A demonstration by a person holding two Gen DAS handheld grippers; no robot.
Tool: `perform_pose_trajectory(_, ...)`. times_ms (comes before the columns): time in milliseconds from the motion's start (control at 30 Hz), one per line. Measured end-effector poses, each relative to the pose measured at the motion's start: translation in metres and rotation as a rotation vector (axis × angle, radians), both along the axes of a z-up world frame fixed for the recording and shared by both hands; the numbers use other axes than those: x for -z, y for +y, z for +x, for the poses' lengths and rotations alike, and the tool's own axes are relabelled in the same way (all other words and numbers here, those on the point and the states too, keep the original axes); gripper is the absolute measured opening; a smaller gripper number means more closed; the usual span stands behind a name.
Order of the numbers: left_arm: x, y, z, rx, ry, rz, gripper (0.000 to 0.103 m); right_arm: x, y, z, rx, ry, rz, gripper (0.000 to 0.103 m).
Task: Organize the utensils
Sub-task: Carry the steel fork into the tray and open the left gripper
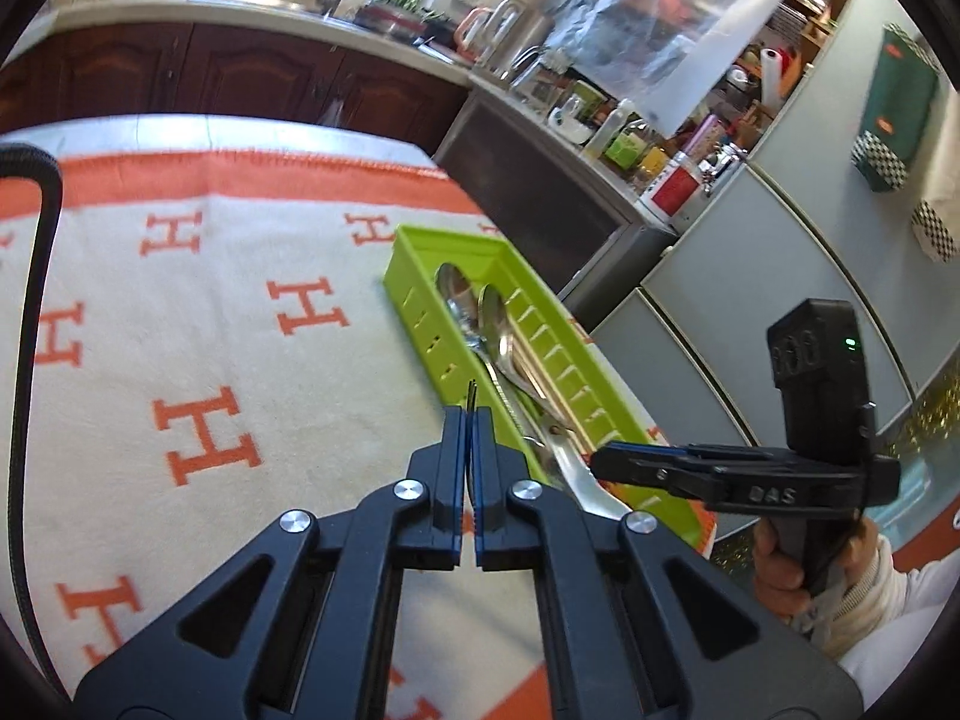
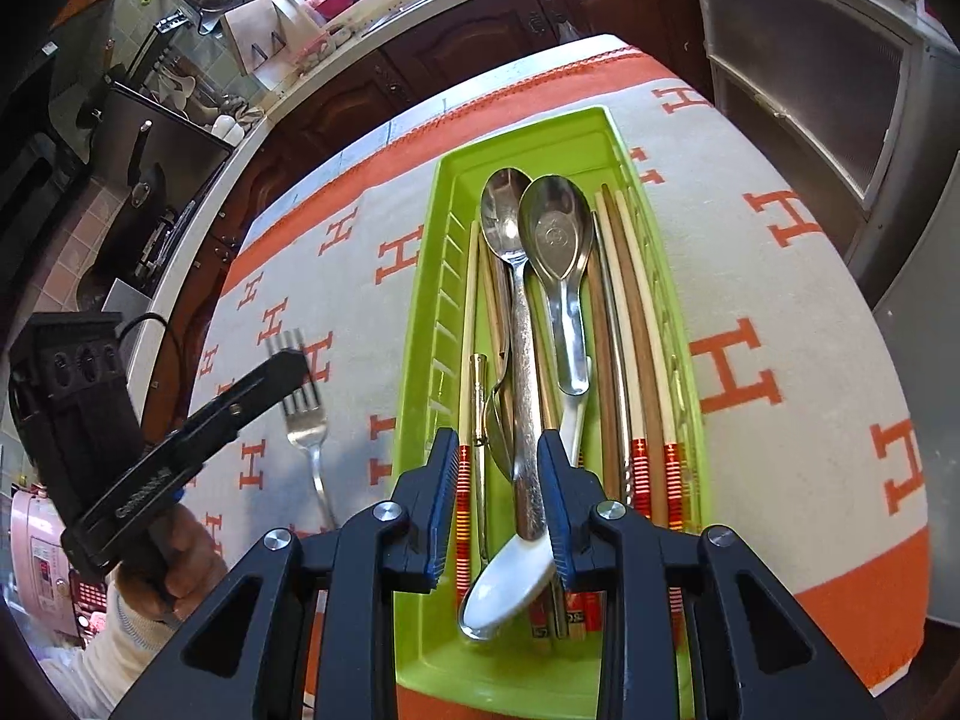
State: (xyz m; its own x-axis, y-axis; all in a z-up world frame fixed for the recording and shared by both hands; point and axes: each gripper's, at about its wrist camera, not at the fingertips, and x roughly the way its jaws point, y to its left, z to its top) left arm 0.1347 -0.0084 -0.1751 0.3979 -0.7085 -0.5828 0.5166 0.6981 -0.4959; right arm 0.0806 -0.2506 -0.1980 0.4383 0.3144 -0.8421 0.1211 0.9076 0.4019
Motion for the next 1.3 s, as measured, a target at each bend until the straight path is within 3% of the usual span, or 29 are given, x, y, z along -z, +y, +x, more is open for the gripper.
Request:
perform_pose_trajectory(200,-0.041,-0.009,-0.023,0.033,-0.067,0.074,0.0,-0.008,-0.009,-0.016,0.013,-0.025,0.011,0.028)
perform_pose_trajectory(400,-0.061,-0.045,-0.025,0.067,-0.058,0.173,0.0,-0.017,-0.022,-0.026,0.03,-0.047,0.014,0.029)
perform_pose_trajectory(767,-0.046,-0.105,0.014,0.092,-0.02,0.348,0.0,-0.021,-0.047,-0.037,0.084,-0.06,0.032,0.03)
perform_pose_trajectory(1200,-0.025,-0.12,0.043,0.008,0.027,0.433,0.0,-0.015,-0.05,-0.029,0.102,-0.061,0.022,0.035)
perform_pose_trajectory(1300,-0.024,-0.12,0.041,0.0,0.043,0.452,0.006,-0.017,-0.048,-0.025,0.102,-0.068,0.013,0.036)
